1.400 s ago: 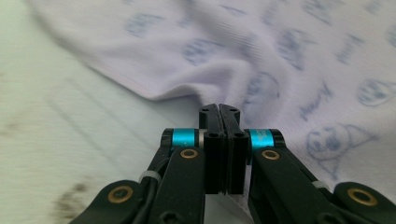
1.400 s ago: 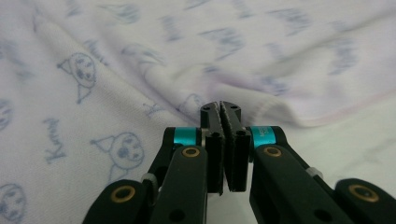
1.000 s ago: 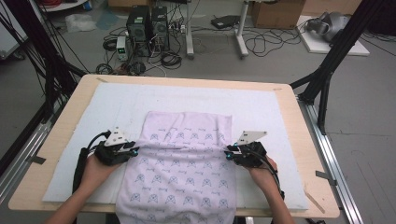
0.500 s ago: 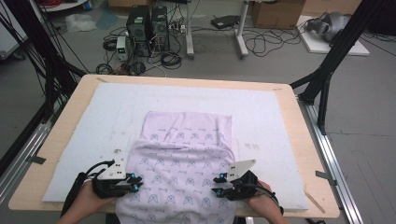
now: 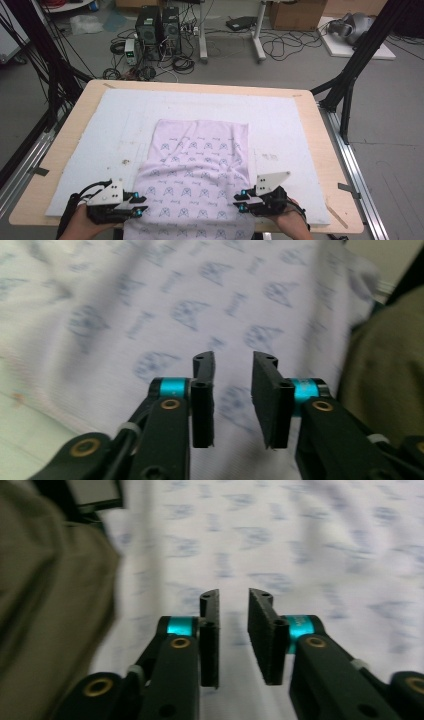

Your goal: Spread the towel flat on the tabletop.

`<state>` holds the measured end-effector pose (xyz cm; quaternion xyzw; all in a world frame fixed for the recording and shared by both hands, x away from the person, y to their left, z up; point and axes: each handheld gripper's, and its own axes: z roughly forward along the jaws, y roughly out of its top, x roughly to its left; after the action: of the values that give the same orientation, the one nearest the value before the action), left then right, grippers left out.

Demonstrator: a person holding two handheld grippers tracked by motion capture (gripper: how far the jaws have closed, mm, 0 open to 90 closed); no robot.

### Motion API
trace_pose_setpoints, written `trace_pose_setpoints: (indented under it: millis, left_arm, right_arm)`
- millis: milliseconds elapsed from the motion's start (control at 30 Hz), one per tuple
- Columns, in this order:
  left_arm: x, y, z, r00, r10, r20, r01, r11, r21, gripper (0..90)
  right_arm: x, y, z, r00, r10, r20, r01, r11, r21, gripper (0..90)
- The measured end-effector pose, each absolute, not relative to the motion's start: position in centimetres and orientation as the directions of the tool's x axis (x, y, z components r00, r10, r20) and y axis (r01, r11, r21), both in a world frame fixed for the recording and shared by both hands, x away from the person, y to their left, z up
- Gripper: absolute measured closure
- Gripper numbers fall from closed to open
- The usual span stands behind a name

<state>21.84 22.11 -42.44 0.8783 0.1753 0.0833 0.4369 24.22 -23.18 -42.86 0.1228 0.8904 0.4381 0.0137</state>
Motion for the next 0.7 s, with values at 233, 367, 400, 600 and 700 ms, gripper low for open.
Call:
trace_pose_setpoints:
  millis: [233,367,400,600,700]
  left_arm:
    - [23.8,21.5,-44.4,0.919,0.393,0.001,0.256,-0.600,0.757,75.3]
    - [22.4,21.9,-44.0,0.933,0.358,-0.029,0.260,-0.618,0.742,88.6]
    - [21.9,22.1,-43.9,0.935,0.353,-0.031,0.256,-0.612,0.749,88.3]
    - [22.5,22.6,-43.2,0.914,0.407,-0.005,0.258,-0.571,0.779,68.1]
    - [24.1,22.5,-42.7,0.894,0.449,0.014,0.264,-0.550,0.793,60.9]
  right_arm:
    - [25.9,-22.2,-44.2,-0.961,0.273,0.029,0.213,0.675,0.706,72.6]
    - [24.8,-22.5,-44.3,-0.972,0.221,0.075,0.207,0.669,0.713,88.5]
    - [24.3,-22.7,-44.2,-0.976,0.205,0.079,0.198,0.671,0.714,88.4]
    - [24.9,-23.8,-43.3,-0.962,0.259,0.088,0.230,0.593,0.772,74.9]
    - [26.2,-23.7,-43.1,-0.951,0.301,0.078,0.245,0.574,0.782,67.8]
